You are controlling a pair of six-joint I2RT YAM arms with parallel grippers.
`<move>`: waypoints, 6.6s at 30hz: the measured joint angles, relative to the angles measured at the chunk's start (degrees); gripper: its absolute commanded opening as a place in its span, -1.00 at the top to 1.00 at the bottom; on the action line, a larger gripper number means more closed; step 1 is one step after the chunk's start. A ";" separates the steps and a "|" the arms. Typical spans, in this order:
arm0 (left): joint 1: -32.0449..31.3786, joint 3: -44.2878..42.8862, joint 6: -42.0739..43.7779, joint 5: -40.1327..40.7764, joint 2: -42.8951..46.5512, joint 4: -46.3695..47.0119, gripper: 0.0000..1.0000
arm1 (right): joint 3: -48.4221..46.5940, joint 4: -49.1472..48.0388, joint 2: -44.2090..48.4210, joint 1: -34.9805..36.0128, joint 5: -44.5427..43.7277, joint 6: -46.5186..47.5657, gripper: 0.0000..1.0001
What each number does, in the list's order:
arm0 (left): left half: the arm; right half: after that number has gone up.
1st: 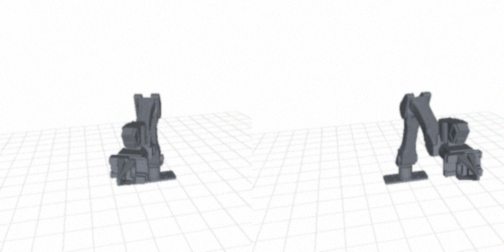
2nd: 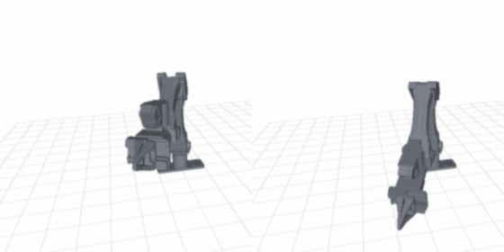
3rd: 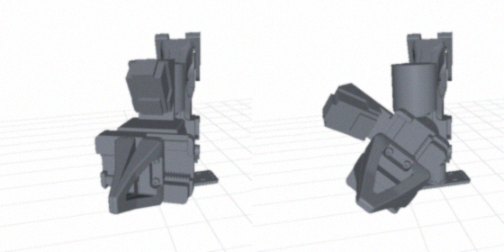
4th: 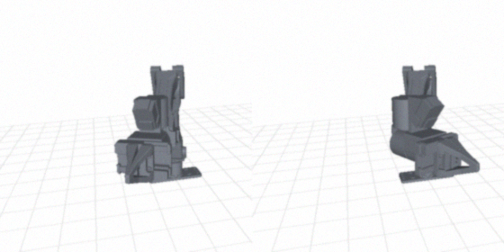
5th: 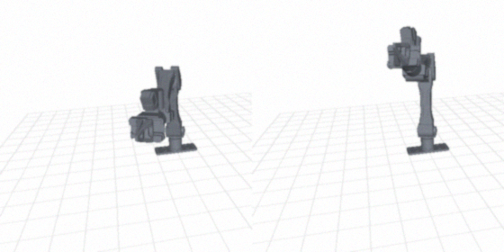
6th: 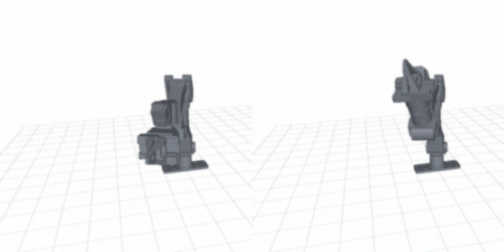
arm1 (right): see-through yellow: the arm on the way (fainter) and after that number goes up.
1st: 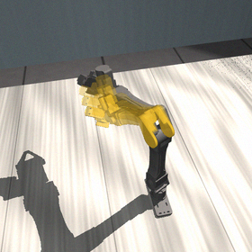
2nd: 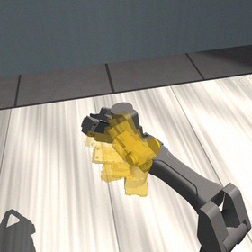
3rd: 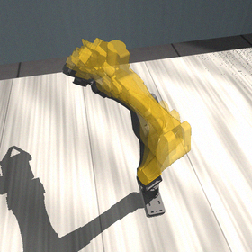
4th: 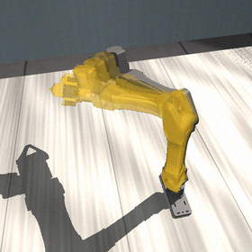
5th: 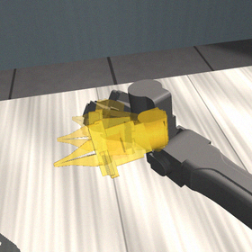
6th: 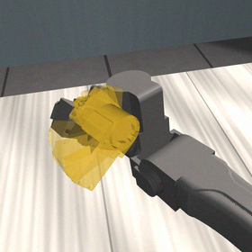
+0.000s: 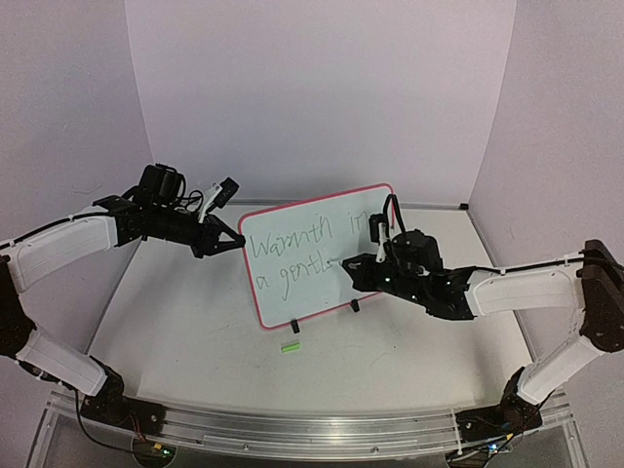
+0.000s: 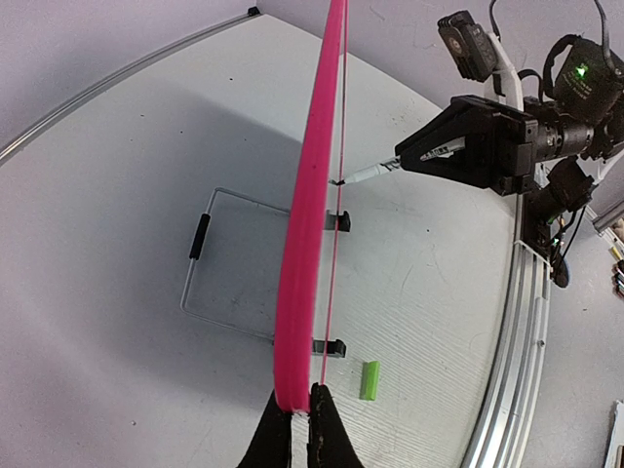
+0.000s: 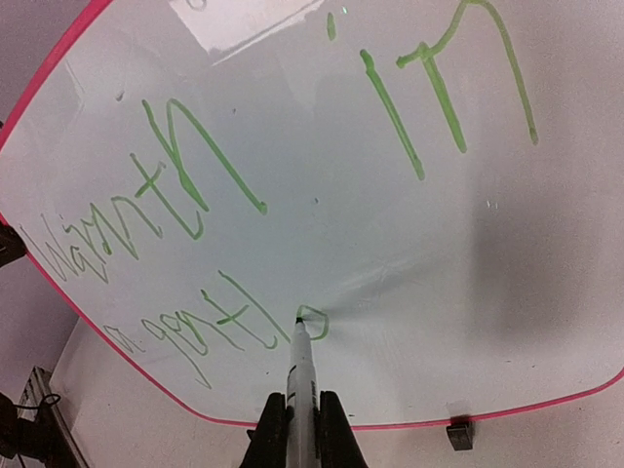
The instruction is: Write a sentence on the whiteboard
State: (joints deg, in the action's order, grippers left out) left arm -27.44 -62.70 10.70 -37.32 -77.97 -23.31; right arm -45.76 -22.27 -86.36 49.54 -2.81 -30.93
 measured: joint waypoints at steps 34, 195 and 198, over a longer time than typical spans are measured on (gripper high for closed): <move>0.00 0.00 -0.04 -0.02 0.00 -0.04 1.00 | 0.57 1.54 -1.34 0.11 -0.61 -2.53 1.00; -0.28 0.00 0.00 0.04 0.10 -0.52 1.00 | 4.63 2.17 6.61 -11.63 7.43 -0.62 1.00; -0.28 0.00 0.00 0.05 0.11 -0.52 1.00 | 4.63 2.19 5.73 -11.63 7.43 -0.60 1.00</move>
State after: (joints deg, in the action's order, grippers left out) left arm -27.73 -62.70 10.70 -37.27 -77.87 -23.83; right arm -41.12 -20.08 -80.63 37.91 4.62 -31.53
